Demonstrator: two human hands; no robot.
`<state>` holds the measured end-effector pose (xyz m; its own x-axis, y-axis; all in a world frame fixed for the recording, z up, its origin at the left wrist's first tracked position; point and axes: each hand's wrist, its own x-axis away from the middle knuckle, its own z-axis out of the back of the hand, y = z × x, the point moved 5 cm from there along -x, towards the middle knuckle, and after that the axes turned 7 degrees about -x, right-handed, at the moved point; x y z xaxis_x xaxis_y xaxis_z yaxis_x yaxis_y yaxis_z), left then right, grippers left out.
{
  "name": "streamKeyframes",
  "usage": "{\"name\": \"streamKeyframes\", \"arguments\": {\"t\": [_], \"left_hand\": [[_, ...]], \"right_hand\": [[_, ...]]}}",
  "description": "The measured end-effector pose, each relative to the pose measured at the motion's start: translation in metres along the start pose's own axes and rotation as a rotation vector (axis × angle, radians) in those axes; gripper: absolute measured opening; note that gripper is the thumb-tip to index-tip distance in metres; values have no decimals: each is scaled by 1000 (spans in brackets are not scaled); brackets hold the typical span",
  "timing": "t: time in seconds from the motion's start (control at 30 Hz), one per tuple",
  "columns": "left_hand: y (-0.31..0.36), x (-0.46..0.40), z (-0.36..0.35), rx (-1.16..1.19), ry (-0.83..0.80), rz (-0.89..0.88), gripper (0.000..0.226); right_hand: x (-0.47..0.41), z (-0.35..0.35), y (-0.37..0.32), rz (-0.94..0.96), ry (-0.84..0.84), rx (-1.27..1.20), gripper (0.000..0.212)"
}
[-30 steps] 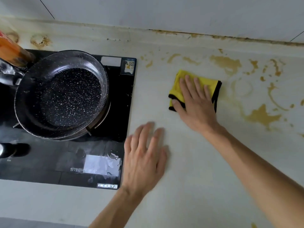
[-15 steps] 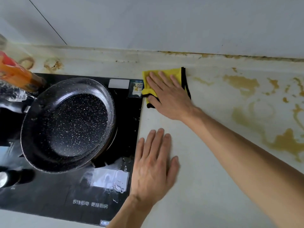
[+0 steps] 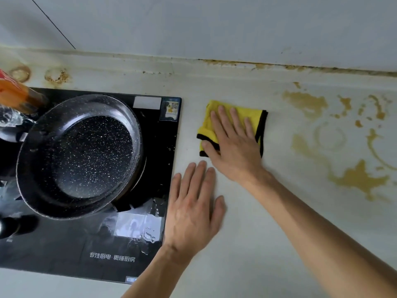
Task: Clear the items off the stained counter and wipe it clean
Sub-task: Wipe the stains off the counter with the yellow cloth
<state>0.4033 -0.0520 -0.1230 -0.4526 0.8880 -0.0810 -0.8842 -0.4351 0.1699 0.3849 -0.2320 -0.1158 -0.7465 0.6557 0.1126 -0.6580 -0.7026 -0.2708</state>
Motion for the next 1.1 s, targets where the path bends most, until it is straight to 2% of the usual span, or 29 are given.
{"name": "streamKeyframes", "arguments": {"t": [0.07,0.13,0.3,0.43,0.5,0.6,0.7,0.87,1.0,1.1], "left_hand": [[-1,1,-1,2,6,0,62],[-2,1,-3,-1,15,-5,62],[-5,1,-7,1,44,-8,63],[-3,1,-6,-12,51,-9,63],[-3,1,-5,-14,54,-11,63],[-3,2,-5,-25,51,-16,63],[-7,5,-6,-36,38,-2,64],[-6,1,-9,-18,27,-9,64],[-5,1,-8,-21,27,-19,64],[-2,1,-5,-30,35,-17,63]], "right_hand": [[-14,0,-7,71,-31,-17,78],[-37,8,10,59,-35,-18,77],[-53,31,98,-162,20,14,78],[-12,28,101,-309,90,-1,79],[18,25,87,-271,98,25,79],[50,20,83,-115,28,13,81],[32,27,103,-96,-22,5,80],[-22,55,164,-218,-5,-20,79],[-6,61,207,-438,53,-45,81],[6,58,210,-576,118,-45,81]]}}
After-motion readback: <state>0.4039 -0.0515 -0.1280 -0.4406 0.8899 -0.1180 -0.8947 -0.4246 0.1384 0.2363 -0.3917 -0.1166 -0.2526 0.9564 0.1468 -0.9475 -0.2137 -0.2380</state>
